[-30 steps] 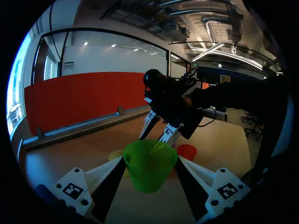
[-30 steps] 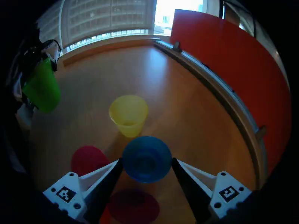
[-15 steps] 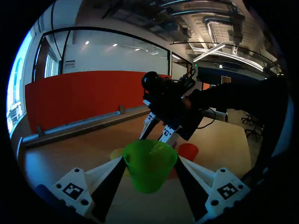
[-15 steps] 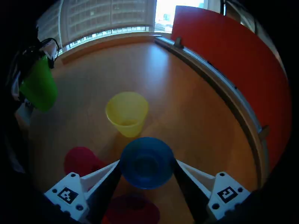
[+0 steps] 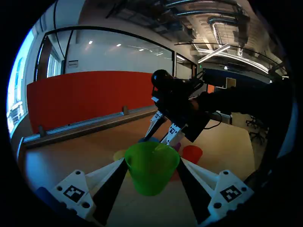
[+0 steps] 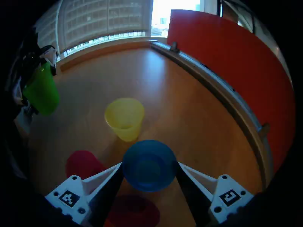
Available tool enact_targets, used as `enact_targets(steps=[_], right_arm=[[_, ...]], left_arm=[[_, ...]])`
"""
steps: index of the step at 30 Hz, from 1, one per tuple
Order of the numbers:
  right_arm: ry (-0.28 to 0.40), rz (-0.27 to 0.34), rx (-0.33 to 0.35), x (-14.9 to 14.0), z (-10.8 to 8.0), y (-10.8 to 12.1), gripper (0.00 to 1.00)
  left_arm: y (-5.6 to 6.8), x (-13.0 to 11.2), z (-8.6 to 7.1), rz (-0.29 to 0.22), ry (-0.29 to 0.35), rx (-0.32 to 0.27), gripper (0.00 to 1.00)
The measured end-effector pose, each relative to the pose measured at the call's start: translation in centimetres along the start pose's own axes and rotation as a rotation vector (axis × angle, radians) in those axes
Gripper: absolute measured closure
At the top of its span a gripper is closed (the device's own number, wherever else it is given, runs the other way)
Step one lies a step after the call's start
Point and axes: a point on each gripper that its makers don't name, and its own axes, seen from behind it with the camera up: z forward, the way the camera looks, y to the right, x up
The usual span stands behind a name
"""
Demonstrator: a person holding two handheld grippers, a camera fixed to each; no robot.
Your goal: Pour water
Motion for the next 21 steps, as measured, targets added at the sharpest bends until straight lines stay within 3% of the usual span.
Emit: enact_targets(steps=[11, 21], right_arm=[[0.185, 0.057, -0.037, 3.8, -6.0, -0.4, 0.07], [0.346, 0.062, -0.074, 6.4, -10.9, -2.2, 0.07]], left_arm=[[0.6, 1.3, 0.0, 0.012, 0.003, 0.017, 0.12], [1.7, 2.6, -0.2, 0.009, 0.026, 0.027, 0.12]])
